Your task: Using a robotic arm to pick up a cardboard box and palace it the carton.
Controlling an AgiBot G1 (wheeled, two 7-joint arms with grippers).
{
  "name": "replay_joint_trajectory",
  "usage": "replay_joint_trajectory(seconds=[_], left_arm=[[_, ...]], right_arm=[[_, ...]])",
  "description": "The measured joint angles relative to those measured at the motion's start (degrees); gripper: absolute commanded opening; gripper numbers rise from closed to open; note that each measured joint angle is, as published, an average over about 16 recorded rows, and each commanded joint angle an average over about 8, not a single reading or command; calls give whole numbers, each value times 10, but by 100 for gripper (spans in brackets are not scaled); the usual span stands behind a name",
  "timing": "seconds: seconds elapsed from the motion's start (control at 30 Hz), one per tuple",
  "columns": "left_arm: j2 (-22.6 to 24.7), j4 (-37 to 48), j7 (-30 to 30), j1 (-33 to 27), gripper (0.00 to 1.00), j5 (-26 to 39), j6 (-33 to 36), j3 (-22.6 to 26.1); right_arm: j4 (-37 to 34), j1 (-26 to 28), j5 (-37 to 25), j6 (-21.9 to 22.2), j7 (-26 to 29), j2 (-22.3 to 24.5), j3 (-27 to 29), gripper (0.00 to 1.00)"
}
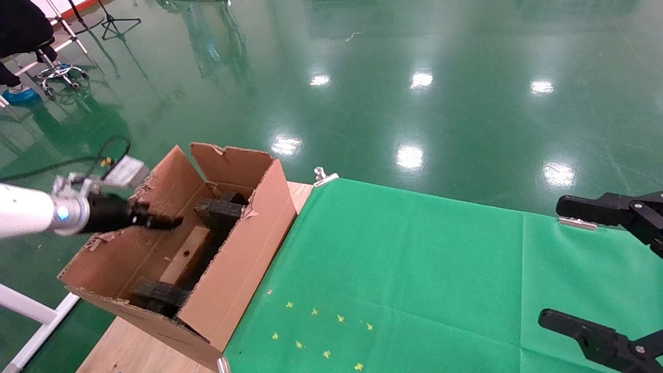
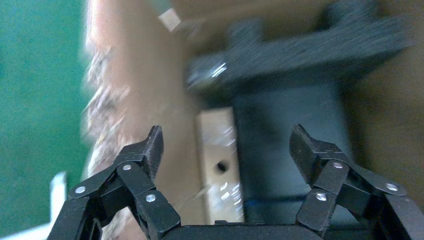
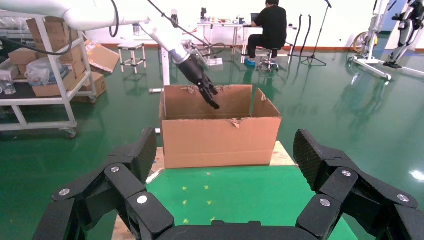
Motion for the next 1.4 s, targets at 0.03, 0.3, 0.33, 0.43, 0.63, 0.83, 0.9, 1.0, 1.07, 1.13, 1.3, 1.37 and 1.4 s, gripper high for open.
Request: replay_joint_trajectory(seconds=[0.03, 0.3, 0.33, 0.43, 0.63, 0.83, 0.9, 1.0, 1.07, 1.13, 1.3, 1.37, 1.4], left_arm=[[-5, -12, 4, 2, 100, -11, 6, -6], [-45, -99, 24, 27, 100, -93, 49, -45], [-49, -107, 25, 30, 100, -100, 52, -48], [-58, -128, 26, 38, 100, -114, 58, -55], [-64, -146, 24, 45, 100, -119, 61, -56], [-63, -151, 26, 48, 100, -125, 65, -57], [-62, -154, 29, 50, 100, -131, 68, -59], [-59, -162, 34, 55, 100, -144, 74, -61], [-57, -169, 39, 59, 100, -155, 80, -63], [-55, -179, 44, 64, 100, -169, 87, -66], [-49, -207, 59, 80, 100, -208, 107, -75], [-46, -219, 65, 86, 100, -225, 115, -78], [-44, -225, 69, 90, 100, -234, 119, -80]], right_arm=[[0, 0, 0, 0, 0, 0, 0, 100], [0, 0, 0, 0, 0, 0, 0, 100], [0, 0, 0, 0, 0, 0, 0, 100], [0, 0, 0, 0, 0, 0, 0, 100], [0, 0, 0, 0, 0, 0, 0, 100], [0, 0, 0, 0, 0, 0, 0, 100], [0, 0, 0, 0, 0, 0, 0, 100], [0, 0, 0, 0, 0, 0, 0, 100], [0, 0, 0, 0, 0, 0, 0, 100], [0, 0, 0, 0, 0, 0, 0, 100], [0, 0, 0, 0, 0, 0, 0, 100], [0, 0, 0, 0, 0, 0, 0, 100], [0, 0, 0, 0, 0, 0, 0, 100]])
